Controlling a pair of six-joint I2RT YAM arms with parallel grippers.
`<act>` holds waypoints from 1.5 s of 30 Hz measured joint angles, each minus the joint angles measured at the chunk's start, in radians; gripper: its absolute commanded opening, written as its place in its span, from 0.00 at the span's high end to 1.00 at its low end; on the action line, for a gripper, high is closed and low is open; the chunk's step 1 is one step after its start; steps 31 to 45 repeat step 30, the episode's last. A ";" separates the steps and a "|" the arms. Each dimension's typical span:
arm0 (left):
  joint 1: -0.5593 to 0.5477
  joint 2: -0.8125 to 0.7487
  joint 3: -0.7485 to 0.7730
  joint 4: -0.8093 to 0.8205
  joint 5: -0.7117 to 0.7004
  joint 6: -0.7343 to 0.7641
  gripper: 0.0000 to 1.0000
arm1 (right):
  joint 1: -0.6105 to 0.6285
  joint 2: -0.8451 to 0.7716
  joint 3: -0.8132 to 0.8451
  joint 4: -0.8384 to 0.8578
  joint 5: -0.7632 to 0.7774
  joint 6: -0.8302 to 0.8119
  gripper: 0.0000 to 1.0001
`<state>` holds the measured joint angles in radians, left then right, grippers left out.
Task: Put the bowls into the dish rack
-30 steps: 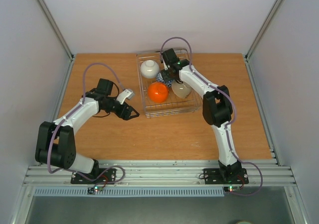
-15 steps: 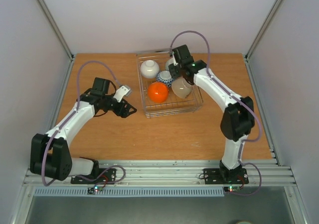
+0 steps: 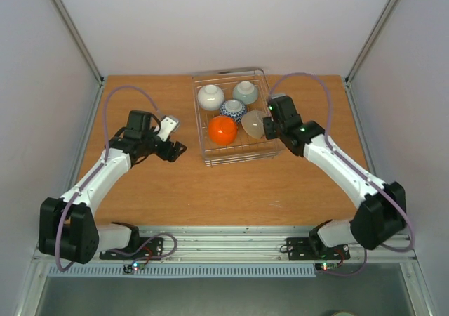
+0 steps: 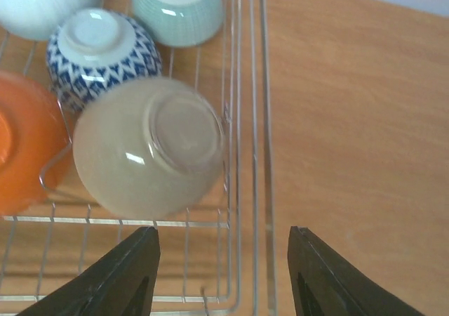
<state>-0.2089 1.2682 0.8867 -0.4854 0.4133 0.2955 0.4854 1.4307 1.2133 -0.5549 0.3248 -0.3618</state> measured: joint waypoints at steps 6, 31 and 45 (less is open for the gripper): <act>0.000 -0.014 -0.021 0.056 -0.100 -0.034 0.21 | 0.000 -0.182 -0.169 -0.013 0.028 0.060 0.44; 0.002 -0.071 -0.050 0.157 -0.354 -0.104 0.22 | 0.000 -0.477 -0.387 -0.098 0.053 0.238 0.40; 0.002 -0.071 -0.050 0.157 -0.354 -0.104 0.22 | 0.000 -0.477 -0.387 -0.098 0.053 0.238 0.40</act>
